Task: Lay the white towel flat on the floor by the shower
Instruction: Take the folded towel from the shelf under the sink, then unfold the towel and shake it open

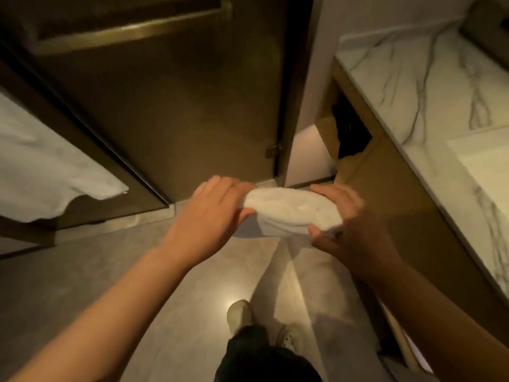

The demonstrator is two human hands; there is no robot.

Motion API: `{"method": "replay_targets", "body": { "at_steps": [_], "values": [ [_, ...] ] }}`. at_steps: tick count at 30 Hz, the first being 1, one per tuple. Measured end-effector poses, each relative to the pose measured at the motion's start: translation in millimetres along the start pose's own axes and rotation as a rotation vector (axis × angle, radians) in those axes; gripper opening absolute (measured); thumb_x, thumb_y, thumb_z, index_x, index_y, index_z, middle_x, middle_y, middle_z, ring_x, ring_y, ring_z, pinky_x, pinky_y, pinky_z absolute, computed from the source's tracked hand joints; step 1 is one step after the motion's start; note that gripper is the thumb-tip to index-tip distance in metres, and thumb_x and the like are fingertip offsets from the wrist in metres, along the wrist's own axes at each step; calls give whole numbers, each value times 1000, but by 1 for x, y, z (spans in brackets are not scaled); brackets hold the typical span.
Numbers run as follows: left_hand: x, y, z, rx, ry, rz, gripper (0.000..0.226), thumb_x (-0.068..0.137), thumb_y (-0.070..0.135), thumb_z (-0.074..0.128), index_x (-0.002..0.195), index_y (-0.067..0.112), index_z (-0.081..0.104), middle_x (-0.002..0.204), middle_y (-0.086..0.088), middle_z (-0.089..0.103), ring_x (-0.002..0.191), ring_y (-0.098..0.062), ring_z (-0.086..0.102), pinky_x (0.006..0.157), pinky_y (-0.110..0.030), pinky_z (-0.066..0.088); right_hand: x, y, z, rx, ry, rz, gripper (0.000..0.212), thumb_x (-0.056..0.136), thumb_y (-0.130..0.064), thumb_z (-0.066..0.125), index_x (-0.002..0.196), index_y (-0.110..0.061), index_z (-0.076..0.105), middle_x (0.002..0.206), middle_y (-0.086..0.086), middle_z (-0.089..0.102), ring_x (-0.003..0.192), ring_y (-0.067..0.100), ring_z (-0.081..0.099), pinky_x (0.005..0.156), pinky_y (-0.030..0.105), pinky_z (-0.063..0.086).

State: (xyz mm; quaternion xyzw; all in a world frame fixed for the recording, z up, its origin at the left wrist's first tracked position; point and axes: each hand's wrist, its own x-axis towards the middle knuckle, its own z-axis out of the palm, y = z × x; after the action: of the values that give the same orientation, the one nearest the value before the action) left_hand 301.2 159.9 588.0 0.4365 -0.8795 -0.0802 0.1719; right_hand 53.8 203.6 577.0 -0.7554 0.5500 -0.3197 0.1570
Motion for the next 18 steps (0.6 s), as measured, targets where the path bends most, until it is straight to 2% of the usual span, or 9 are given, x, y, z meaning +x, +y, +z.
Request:
{"method": "replay_targets", "body": {
  "at_steps": [2, 4, 5, 6, 9, 12, 14, 18],
  "values": [
    [-8, 15, -44, 23, 69, 27, 38, 94, 36, 43, 118, 9, 56, 107, -12, 62, 96, -23, 48, 83, -34, 39, -1, -34, -23, 38, 90, -5, 58, 77, -43, 65, 127, -20, 46, 115, -15, 48, 107, -3, 42, 91, 7, 35],
    [-19, 28, -83, 47, 107, 37, 40, 94, 37, 42, 117, 9, 58, 107, -11, 63, 97, -25, 53, 83, -36, 44, -5, -65, -40, 125, 102, 64, 61, 73, -55, 69, 125, -40, 41, 113, -34, 45, 105, -5, 46, 87, 12, 39],
    [-25, 33, -99, 58, 119, 31, 40, 93, 37, 41, 117, 10, 59, 108, -10, 64, 97, -26, 56, 82, -36, 46, -7, -80, -46, 156, 94, 74, 59, 71, -58, 67, 121, -47, 39, 112, -37, 45, 104, -6, 47, 85, 14, 39],
    [-32, 36, -113, 66, 122, 23, 40, 94, 38, 41, 118, 11, 59, 109, -9, 64, 97, -27, 57, 82, -36, 46, -9, -94, -50, 165, 90, 70, 54, 71, -60, 66, 118, -50, 41, 113, -37, 46, 105, -7, 48, 84, 15, 40],
    [-58, 33, -146, 54, 131, 11, 36, 95, 41, 46, 122, 18, 56, 114, -4, 62, 100, -22, 55, 84, -32, 44, -15, -136, -56, 164, 108, 54, 47, 75, -59, 63, 117, -42, 48, 112, -28, 52, 105, -5, 51, 79, 16, 42],
    [-90, 23, -161, 14, 165, 5, 37, 95, 47, 46, 123, 24, 52, 115, 1, 61, 102, -15, 52, 84, -23, 39, -26, -178, -54, 105, 140, 28, 40, 79, -55, 61, 115, -42, 49, 109, -26, 54, 103, -4, 52, 77, 16, 41],
    [-119, 15, -170, -29, 192, 11, 44, 92, 54, 46, 125, 26, 50, 116, 2, 61, 103, -10, 48, 85, -20, 34, -38, -210, -50, 64, 164, 11, 36, 81, -50, 61, 113, -43, 49, 107, -27, 53, 102, -4, 51, 78, 19, 42],
    [-178, 3, -181, -117, 221, 66, 67, 80, 64, 56, 131, 21, 48, 119, 2, 58, 106, -9, 47, 90, -16, 34, -69, -268, -36, 19, 177, -16, 32, 84, -47, 61, 113, -44, 49, 109, -33, 51, 103, -6, 50, 79, 15, 42]
  ]
}}
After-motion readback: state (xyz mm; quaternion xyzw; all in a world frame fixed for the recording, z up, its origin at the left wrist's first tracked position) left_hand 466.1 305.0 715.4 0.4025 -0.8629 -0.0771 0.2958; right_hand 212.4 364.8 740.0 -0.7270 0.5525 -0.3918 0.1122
